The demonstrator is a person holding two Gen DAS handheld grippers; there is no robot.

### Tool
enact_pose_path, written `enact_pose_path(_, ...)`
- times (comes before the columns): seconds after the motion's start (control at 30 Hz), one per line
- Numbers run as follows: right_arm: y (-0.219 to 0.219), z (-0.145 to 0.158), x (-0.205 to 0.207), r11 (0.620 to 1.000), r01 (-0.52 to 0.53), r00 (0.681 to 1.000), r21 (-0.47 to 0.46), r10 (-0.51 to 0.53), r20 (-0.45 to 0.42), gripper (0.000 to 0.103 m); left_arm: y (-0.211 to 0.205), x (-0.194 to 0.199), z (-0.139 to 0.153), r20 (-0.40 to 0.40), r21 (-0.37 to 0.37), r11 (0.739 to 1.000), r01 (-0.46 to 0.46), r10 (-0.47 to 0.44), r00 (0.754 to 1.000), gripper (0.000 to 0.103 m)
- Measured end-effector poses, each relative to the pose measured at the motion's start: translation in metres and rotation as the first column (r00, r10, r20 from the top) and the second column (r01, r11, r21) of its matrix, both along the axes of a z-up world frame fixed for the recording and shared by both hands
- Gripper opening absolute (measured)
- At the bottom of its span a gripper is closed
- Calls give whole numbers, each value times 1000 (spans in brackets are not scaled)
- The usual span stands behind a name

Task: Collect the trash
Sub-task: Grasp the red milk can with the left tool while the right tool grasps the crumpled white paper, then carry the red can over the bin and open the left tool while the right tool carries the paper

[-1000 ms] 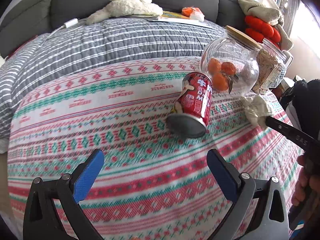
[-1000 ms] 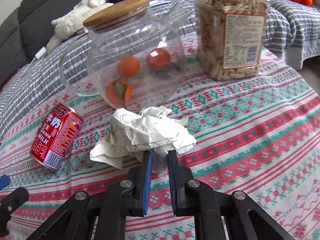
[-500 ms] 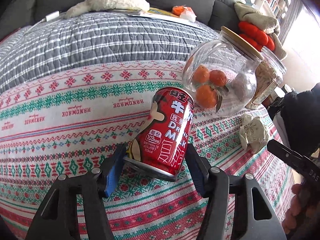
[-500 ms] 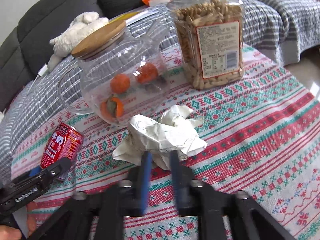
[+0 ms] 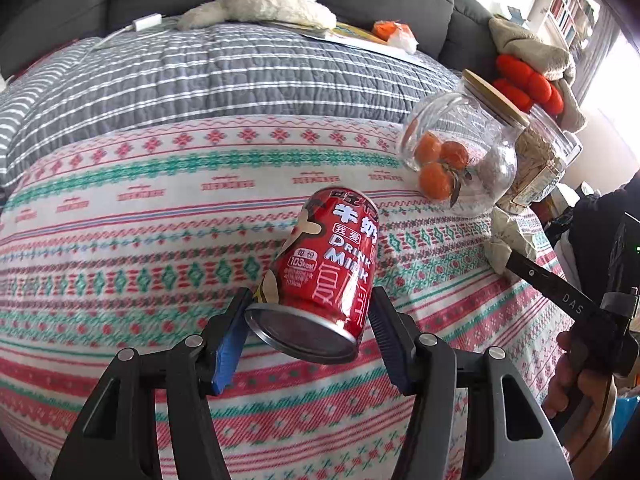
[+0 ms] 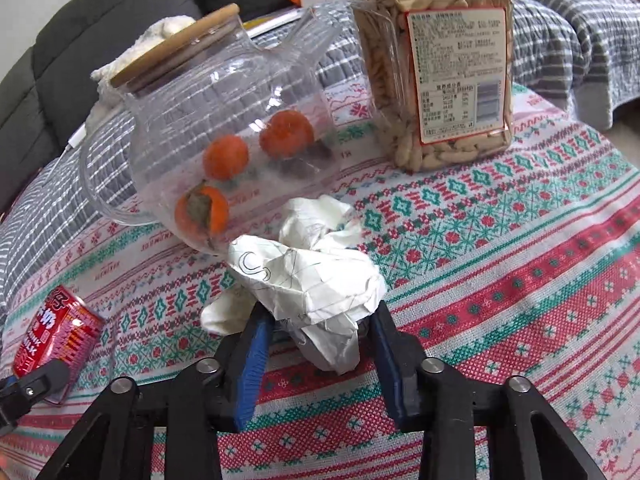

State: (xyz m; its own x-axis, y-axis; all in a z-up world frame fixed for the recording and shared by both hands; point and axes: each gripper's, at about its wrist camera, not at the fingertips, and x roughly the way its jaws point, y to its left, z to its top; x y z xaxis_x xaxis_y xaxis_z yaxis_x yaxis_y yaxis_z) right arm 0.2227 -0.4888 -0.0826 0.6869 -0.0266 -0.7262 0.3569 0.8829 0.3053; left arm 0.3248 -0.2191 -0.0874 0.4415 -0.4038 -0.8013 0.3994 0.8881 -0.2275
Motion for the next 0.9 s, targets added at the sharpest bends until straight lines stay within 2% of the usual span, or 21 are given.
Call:
enact_pose_path(0.23,16,30,-20,999,-42,999,-11,42,-6,39,43,-32,27,14,3,999,-46,46,999,60)
enact_pose_path(0.4,44,53,-40,991,-110,993,-73,106,-55,39,74,-57,37,3,5,996,-89,89,996,57)
enact_pose_path(0.63,78,70,-72,979,-187,976,-84,176,-125,39,109,-99,55,16,10,993,-116,116,993,56)
enact_pose_path(0.9,120,80,-98,962,-265,950,-63,249,-189,39,152,-137,59,28,12,989,-150,150,988,56)
